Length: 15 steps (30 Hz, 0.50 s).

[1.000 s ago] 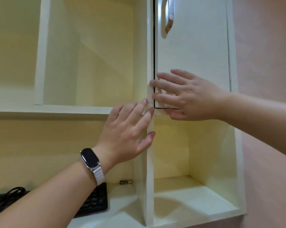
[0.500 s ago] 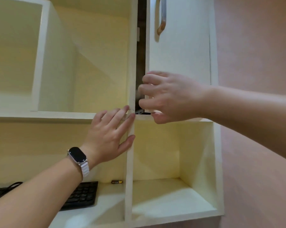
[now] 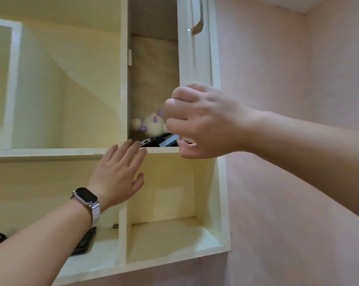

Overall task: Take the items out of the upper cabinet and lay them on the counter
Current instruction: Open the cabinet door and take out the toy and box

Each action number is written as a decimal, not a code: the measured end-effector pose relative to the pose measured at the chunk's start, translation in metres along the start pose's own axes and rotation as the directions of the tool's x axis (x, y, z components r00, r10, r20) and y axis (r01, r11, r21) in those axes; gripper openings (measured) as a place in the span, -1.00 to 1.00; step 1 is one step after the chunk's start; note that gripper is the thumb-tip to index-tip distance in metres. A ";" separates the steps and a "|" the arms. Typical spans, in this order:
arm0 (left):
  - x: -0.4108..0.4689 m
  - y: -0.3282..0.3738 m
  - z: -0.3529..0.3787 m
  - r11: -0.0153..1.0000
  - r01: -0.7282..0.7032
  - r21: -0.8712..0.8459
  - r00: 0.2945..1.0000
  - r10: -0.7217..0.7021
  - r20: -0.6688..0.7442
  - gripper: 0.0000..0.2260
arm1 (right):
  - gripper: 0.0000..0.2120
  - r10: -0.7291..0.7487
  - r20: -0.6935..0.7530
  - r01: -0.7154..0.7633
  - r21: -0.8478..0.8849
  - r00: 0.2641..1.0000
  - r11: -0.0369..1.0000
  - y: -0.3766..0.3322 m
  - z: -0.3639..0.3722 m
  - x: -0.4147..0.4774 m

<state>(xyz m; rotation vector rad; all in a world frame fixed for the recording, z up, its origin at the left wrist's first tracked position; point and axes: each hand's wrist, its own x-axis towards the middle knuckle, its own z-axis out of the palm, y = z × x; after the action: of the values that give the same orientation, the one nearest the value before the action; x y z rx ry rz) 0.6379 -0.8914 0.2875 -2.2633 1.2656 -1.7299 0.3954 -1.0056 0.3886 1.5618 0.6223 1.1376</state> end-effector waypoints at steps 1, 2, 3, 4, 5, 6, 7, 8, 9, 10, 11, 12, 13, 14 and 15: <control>-0.001 0.001 0.001 1.000 0.005 -0.004 1.000 -0.005 -0.002 -0.40 | -0.93 0.021 -0.017 -0.021 -0.004 1.000 1.000 0.001 -0.006 -0.010; -0.001 0.002 0.002 1.000 0.008 -0.006 1.000 -0.008 -0.004 -0.40 | -0.95 0.042 -0.022 -0.043 -0.019 0.999 0.999 0.003 -0.012 -0.021; -0.001 0.003 0.002 1.000 0.012 -0.008 1.000 -0.012 -0.004 -0.40 | -0.94 0.060 -0.014 -0.060 -0.042 0.998 0.997 0.004 -0.017 -0.034; -0.001 0.004 0.003 1.000 0.016 -0.013 1.000 -0.016 -0.005 -0.39 | -0.94 0.080 0.007 -0.079 -0.070 0.997 0.994 0.006 -0.021 -0.047; -0.001 0.005 0.003 1.000 0.020 -0.019 1.000 -0.020 -0.007 -0.39 | -0.94 0.105 0.035 -0.101 -0.104 0.994 0.989 0.008 -0.025 -0.060; -0.001 0.005 0.004 0.999 0.020 -0.024 1.000 -0.021 -0.008 -0.39 | -0.91 0.129 0.072 -0.118 -0.137 0.989 0.983 0.010 -0.028 -0.070; -0.001 0.006 0.004 0.999 0.020 -0.027 1.000 -0.020 -0.011 -0.39 | -0.88 0.150 0.113 -0.131 -0.160 0.982 0.978 0.012 -0.031 -0.078; 0.000 0.006 0.005 0.999 0.018 -0.029 1.000 -0.018 -0.013 -0.39 | -0.86 0.165 0.149 -0.139 -0.173 0.975 0.975 0.013 -0.034 -0.083; 0.000 0.006 0.005 0.999 0.018 -0.032 1.000 -0.019 -0.014 -0.38 | -0.84 0.173 0.174 -0.142 -0.178 0.969 0.974 0.014 -0.037 -0.086; 0.000 0.006 0.005 0.999 0.021 -0.035 1.000 -0.021 -0.014 -0.38 | -0.84 0.178 0.191 -0.144 -0.180 0.965 0.973 0.015 -0.040 -0.088; 0.000 0.006 0.004 0.999 0.024 -0.038 1.000 -0.024 -0.013 -0.38 | -0.83 0.183 0.203 -0.146 -0.185 0.962 0.972 0.015 -0.042 -0.090; 0.000 0.007 0.004 0.999 0.026 -0.042 1.000 -0.027 -0.016 -0.37 | -0.83 0.192 0.219 -0.150 -0.194 0.957 0.969 0.016 -0.043 -0.095; -0.001 0.007 0.004 0.998 0.028 -0.048 0.999 -0.029 -0.020 -0.37 | -0.82 0.206 0.243 -0.157 -0.205 0.948 0.966 0.017 -0.045 -0.100; -0.001 0.008 0.005 0.998 0.030 -0.053 0.999 -0.032 -0.023 -0.37 | -0.81 0.226 0.271 -0.169 -0.217 0.936 0.961 0.019 -0.047 -0.107; -0.001 0.008 0.006 0.998 0.033 -0.059 0.999 -0.035 -0.026 -0.37 | -0.80 0.252 0.302 -0.185 -0.235 0.919 0.954 0.020 -0.049 -0.114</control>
<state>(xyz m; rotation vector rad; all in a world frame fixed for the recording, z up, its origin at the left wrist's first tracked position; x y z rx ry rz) 0.6382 -0.8988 0.2809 -2.3147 1.3078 -1.7627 0.3014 -1.0865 0.3672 1.6242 0.1039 1.0338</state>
